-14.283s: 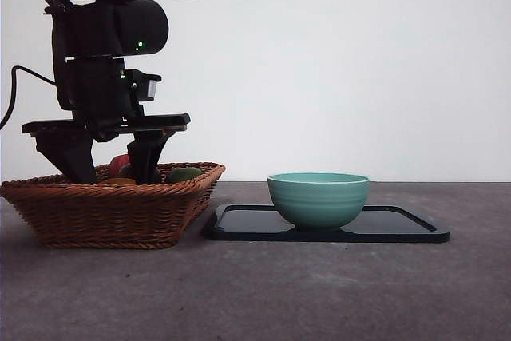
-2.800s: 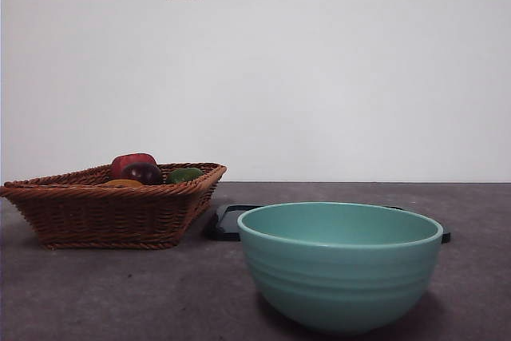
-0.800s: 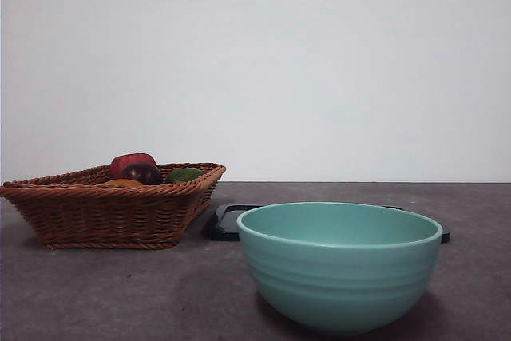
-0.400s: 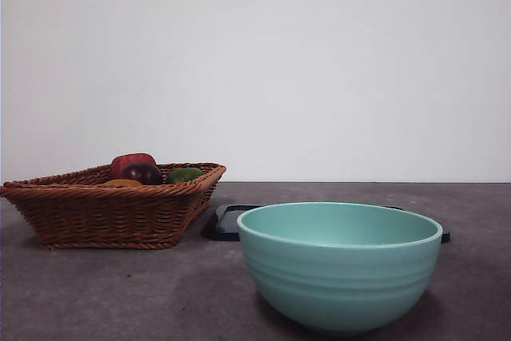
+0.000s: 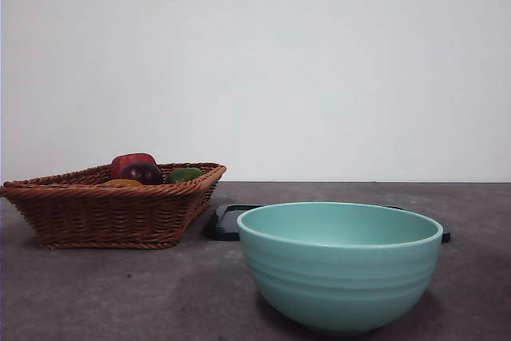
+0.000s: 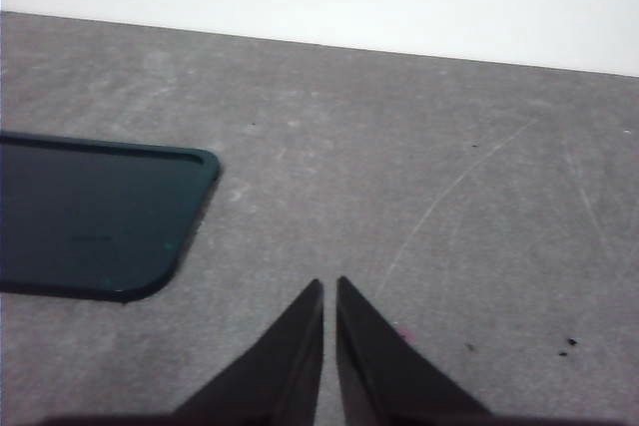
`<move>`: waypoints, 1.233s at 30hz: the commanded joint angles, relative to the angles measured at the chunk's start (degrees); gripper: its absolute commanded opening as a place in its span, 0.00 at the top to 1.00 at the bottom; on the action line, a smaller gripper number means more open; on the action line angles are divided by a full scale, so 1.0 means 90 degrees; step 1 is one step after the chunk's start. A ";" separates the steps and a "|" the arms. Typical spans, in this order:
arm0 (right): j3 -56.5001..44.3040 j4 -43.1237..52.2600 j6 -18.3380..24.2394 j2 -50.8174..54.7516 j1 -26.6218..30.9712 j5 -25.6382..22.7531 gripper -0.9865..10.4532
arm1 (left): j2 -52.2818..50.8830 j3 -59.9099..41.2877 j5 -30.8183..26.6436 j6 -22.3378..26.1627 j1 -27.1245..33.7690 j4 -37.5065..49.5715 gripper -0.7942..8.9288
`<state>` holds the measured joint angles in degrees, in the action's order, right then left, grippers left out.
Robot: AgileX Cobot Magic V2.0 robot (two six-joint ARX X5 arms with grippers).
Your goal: Pick up the wifruite, put it on the bowl, pick up the plate, put it on desk
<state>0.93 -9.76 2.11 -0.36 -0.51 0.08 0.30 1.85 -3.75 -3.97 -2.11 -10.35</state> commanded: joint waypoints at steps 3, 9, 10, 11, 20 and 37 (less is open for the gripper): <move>-0.0036 -0.0068 -0.0070 0.0015 0.0061 -0.0012 0.90 | -0.0012 -0.0131 -0.0039 -0.0017 0.0015 -0.0041 0.90; -0.0036 -0.0066 -0.0070 0.0017 0.0061 -0.0012 0.90 | -0.0012 -0.0131 -0.0039 -0.0017 0.0015 -0.0041 0.90; -0.0036 -0.0056 -0.0070 0.0015 0.0061 -0.0010 0.90 | -0.0012 -0.0131 -0.0039 -0.0017 0.0015 -0.0041 0.90; -0.0036 -0.0032 -0.0070 0.0015 0.0061 -0.0007 0.90 | -0.0012 -0.0131 -0.0039 -0.0017 0.0015 -0.0041 0.90; -0.0036 0.0119 -0.0068 0.0015 0.0061 -0.0012 0.90 | -0.0012 -0.0131 -0.0039 -0.0019 0.0015 -0.0041 0.90; -0.0034 0.0119 -0.0068 0.0015 0.0061 -0.0012 0.90 | -0.0012 -0.0131 -0.0039 -0.0017 0.0015 -0.0041 0.90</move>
<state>0.91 -9.48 2.11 -0.36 0.01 0.05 0.30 1.85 -3.75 -3.97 -2.09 -10.35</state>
